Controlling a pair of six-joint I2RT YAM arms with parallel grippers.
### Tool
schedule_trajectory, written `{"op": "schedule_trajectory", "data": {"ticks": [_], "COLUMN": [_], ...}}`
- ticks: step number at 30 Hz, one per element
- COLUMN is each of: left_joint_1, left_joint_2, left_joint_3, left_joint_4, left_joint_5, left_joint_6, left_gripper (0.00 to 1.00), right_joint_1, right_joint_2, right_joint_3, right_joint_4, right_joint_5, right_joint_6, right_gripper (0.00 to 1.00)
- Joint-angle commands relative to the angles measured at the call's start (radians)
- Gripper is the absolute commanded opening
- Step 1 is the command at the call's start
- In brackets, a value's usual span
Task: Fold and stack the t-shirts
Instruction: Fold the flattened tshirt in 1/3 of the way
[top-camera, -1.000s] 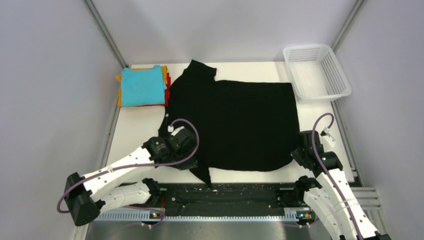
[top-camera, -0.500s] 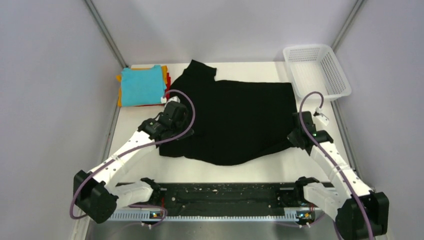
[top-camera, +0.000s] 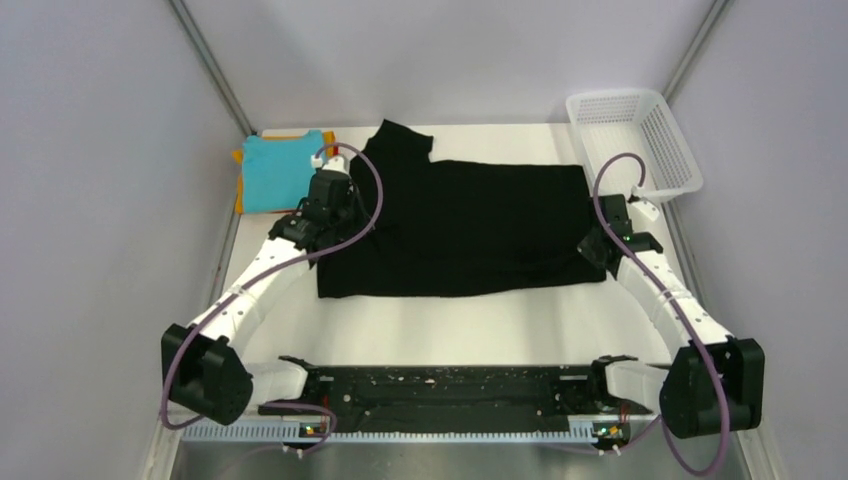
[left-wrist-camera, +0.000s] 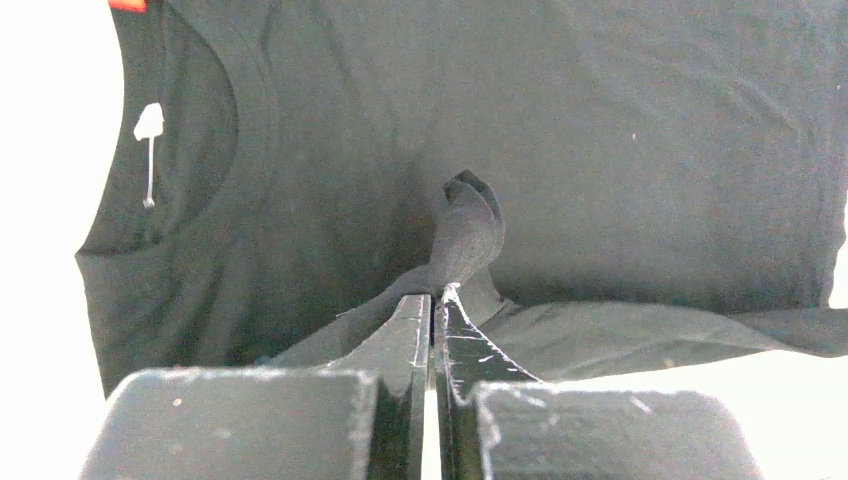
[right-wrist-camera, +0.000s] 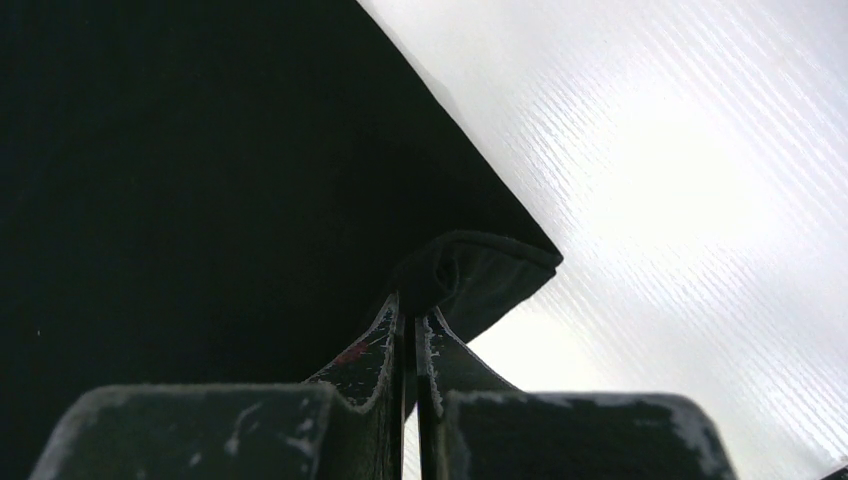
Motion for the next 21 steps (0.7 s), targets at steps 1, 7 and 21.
{"op": "schedule_trajectory", "data": {"ticks": [1, 7, 21], "left_joint_1": [0.058, 0.116, 0.198], "left_joint_2": [0.048, 0.15, 0.387], "left_joint_3": [0.076, 0.146, 0.272], "left_joint_4": [0.126, 0.149, 0.193], "left_joint_5": [0.068, 0.155, 0.186], "left_joint_6": [0.102, 0.156, 0.221], "left_gripper": [0.0, 0.0, 0.0], "right_joint_1": [-0.025, -0.034, -0.049], "right_joint_2": [0.051, 0.12, 0.291], "right_joint_3": [0.067, 0.099, 0.177], "right_joint_4": [0.052, 0.082, 0.139], "right_joint_5": [0.003, -0.011, 0.051], "right_joint_6": [-0.04, -0.044, -0.029], "right_gripper": [0.0, 0.0, 0.03]}}
